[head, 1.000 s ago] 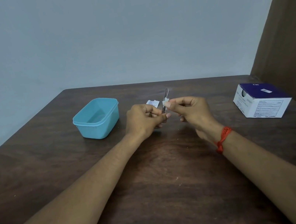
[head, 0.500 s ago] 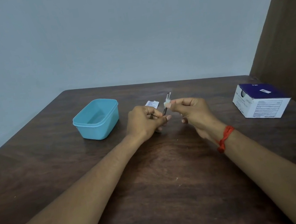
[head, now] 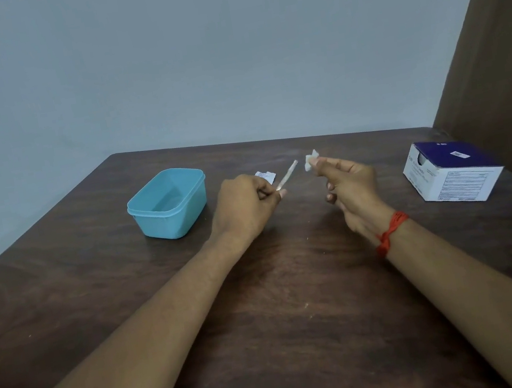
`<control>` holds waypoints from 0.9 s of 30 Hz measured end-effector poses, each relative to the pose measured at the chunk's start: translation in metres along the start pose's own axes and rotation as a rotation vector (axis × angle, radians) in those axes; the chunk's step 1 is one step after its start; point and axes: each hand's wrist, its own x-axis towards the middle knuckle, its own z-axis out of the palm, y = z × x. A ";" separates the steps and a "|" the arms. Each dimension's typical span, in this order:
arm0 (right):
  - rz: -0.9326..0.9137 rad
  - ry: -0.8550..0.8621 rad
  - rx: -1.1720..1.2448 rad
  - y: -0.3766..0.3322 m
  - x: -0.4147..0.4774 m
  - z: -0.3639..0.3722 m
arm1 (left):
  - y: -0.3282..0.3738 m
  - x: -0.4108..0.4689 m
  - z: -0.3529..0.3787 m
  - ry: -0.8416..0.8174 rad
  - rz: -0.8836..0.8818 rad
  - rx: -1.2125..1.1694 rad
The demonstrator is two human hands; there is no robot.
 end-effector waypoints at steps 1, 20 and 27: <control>-0.004 0.000 -0.009 0.002 0.000 0.000 | 0.002 0.001 -0.003 0.013 0.007 0.034; -0.141 -0.146 -0.189 0.012 -0.008 0.001 | -0.015 0.061 -0.131 -0.320 -0.395 1.155; -0.152 -0.171 -0.177 0.011 -0.007 0.003 | -0.038 0.060 -0.116 -0.373 -0.389 1.202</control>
